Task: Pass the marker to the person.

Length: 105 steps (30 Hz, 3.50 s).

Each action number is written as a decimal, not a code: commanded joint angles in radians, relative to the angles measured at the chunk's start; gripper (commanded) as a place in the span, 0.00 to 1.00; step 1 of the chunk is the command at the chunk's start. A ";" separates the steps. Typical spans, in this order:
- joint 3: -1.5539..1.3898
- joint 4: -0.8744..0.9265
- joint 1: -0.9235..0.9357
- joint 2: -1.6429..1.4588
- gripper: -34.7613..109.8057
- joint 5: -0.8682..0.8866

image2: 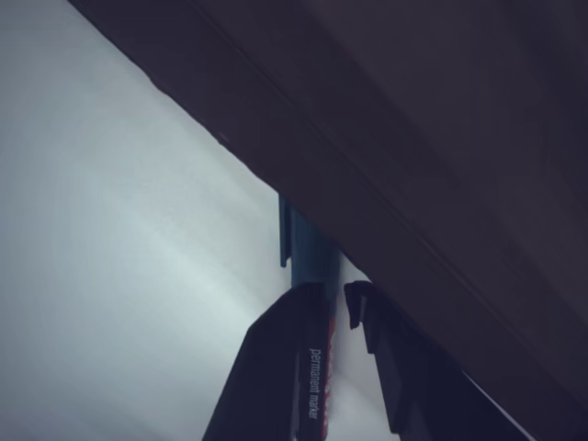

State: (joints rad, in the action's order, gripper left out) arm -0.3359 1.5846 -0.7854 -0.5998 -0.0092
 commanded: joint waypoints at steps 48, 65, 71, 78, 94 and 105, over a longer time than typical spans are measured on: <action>-0.025 -0.097 0.000 -0.121 0.21 -0.097; -0.196 -0.252 0.126 -0.640 0.21 -0.500; -0.101 -0.311 0.063 -0.603 0.21 -0.577; 0.181 -0.314 -0.084 -0.453 0.21 -0.713; 0.525 -0.410 -0.301 -0.256 0.21 -0.841; 0.528 -0.482 -0.407 -0.091 0.21 -0.868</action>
State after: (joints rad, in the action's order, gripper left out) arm 0.1457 1.1428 -1.1612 -0.6888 -0.8897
